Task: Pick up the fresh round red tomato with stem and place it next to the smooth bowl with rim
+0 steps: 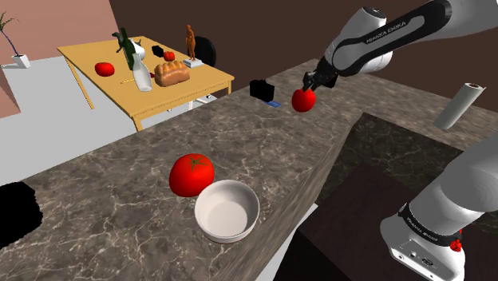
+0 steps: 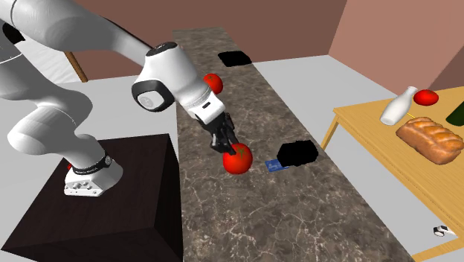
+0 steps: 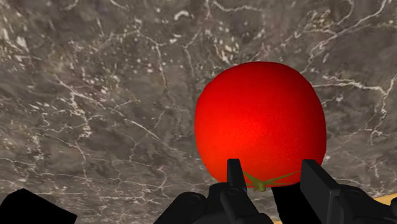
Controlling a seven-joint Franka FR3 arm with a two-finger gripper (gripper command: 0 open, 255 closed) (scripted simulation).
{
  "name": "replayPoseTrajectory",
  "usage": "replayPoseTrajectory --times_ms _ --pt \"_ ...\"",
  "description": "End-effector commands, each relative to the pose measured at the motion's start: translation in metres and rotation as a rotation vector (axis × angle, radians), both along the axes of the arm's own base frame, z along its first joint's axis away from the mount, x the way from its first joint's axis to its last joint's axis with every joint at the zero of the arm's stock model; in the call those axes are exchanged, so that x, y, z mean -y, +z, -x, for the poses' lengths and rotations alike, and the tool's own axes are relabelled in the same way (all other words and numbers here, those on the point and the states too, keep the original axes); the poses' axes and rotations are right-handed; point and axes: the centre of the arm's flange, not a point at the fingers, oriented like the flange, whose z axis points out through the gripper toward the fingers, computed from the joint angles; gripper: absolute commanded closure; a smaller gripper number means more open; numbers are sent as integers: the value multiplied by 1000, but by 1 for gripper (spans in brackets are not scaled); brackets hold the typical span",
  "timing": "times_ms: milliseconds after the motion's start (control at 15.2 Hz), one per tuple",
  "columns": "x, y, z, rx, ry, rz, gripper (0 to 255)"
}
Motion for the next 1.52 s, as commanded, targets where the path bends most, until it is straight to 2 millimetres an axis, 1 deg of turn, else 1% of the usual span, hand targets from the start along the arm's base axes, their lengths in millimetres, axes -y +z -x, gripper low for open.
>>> replayPoseTrajectory --times_ms 0,1452 --pt "0 11 0 0 0 0 255" --pt "0 127 0 0 0 0 255"
